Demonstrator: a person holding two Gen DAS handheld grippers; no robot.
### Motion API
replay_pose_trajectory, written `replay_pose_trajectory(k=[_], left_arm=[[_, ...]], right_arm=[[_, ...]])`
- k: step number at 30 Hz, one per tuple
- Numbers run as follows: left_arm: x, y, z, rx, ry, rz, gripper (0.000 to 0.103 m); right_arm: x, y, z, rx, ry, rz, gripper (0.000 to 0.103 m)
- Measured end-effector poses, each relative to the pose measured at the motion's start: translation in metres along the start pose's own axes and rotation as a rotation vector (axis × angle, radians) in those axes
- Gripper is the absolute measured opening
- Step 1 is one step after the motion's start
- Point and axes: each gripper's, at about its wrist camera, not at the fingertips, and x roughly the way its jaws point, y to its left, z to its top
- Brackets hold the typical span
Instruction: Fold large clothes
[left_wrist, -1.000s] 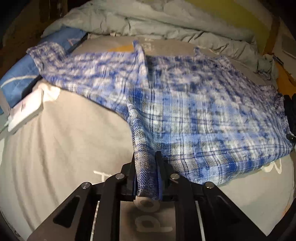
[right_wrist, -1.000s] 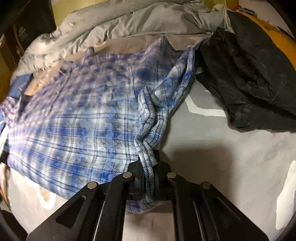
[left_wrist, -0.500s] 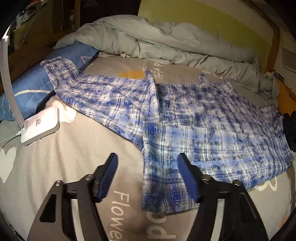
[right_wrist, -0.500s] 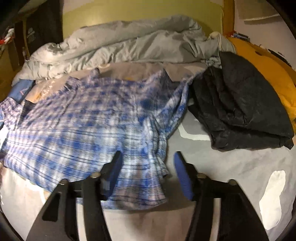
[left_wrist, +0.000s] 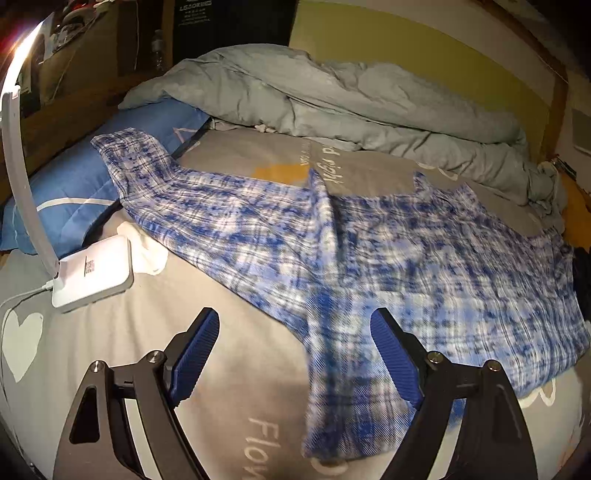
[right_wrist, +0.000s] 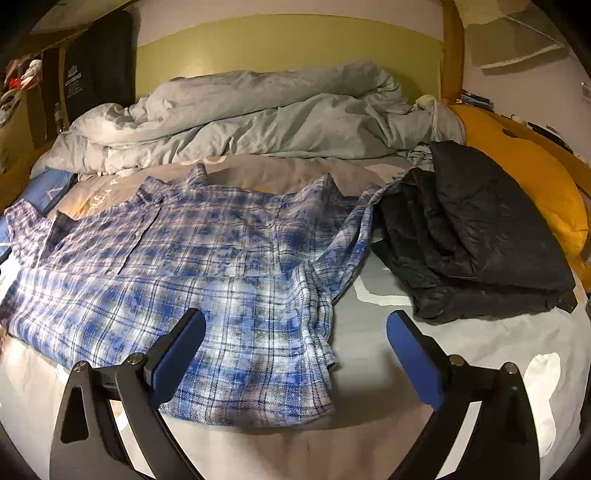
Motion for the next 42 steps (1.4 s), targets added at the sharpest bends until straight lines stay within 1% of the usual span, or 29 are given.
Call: replay_pose_trajectory(k=[3,6,8,10,12,15,17,20,23,25,26,28,29,30,31,33,34,36,37,39,40,41,42], left_arm=[[0.007,0.009,0.009,-0.01,-0.014,0.013,0.087],[0.016,0.022,0.018,-0.057,-0.009,0.005,0.093],[0.029,0.037,0.025,-0.12,0.008,-0.002,0.093],[0.04,0.046,0.029,-0.164,0.025,-0.002,0.093],[0.059,0.059,0.035,-0.209,0.061,0.011,0.093],[0.084,0.075,0.043,-0.248,0.09,0.03,0.093],[0.098,0.087,0.048,-0.275,0.095,0.063,0.093],[0.119,0.107,0.053,-0.303,0.098,0.087,0.093],[0.14,0.118,0.054,-0.293,0.115,0.118,0.093],[0.151,0.12,0.057,-0.269,0.111,0.14,0.091],[0.155,0.119,0.059,-0.242,0.098,0.162,0.084],[0.159,0.117,0.065,-0.203,0.072,0.173,0.065],[0.159,0.116,0.067,-0.194,0.058,0.169,0.033],[0.158,0.115,0.069,-0.181,0.04,0.162,0.008],[0.155,0.112,0.072,-0.17,0.024,0.155,0.007],[0.139,0.098,0.081,-0.11,-0.065,0.151,0.006],[0.133,0.091,0.086,-0.091,-0.085,0.15,0.006],[0.111,0.061,0.103,-0.027,-0.156,0.125,0.006],[0.103,0.045,0.11,0.0,-0.181,0.1,0.006],[0.089,0.009,0.123,0.05,-0.203,0.053,0.006],[0.08,-0.019,0.128,0.082,-0.211,0.018,0.006],[0.073,-0.04,0.13,0.101,-0.213,-0.012,0.006],[0.066,-0.068,0.131,0.13,-0.211,-0.062,0.006]], right_arm=[[-0.004,0.007,0.004,-0.016,-0.039,-0.031,0.098],[-0.011,0.023,0.015,-0.03,-0.076,-0.013,0.098],[-0.015,0.036,0.026,-0.043,-0.1,0.001,0.099],[-0.017,0.05,0.04,-0.039,-0.117,0.029,0.1],[-0.017,0.068,0.059,-0.023,-0.131,0.08,0.1],[-0.011,0.097,0.084,-0.005,-0.139,0.13,0.1],[-0.005,0.114,0.096,0.016,-0.157,0.184,0.1],[0.013,0.138,0.103,0.038,-0.168,0.21,0.1],[0.039,0.156,0.1,0.044,-0.169,0.207,0.1],[0.057,0.163,0.097,0.057,-0.159,0.19,0.1],[0.067,0.164,0.096,0.06,-0.154,0.178,0.1],[0.083,0.167,0.091,0.061,-0.147,0.158,0.1],[0.092,0.167,0.088,0.057,-0.141,0.148,0.1],[0.099,0.166,0.085,0.052,-0.135,0.14,0.1],[0.106,0.166,0.082,0.046,-0.126,0.133,0.1],[0.115,0.163,0.077,0.029,-0.1,0.123,0.099],[0.117,0.16,0.077,0.029,-0.09,0.124,0.099],[0.116,0.152,0.08,0.059,-0.085,0.138,0.099],[0.115,0.147,0.081,0.076,-0.086,0.146,0.099],[0.113,0.139,0.081,0.111,-0.088,0.159,0.099],[0.113,0.137,0.081,0.121,-0.086,0.159,0.099],[0.114,0.133,0.08,0.132,-0.083,0.159,0.099],[0.115,0.131,0.08,0.141,-0.079,0.157,0.099]])
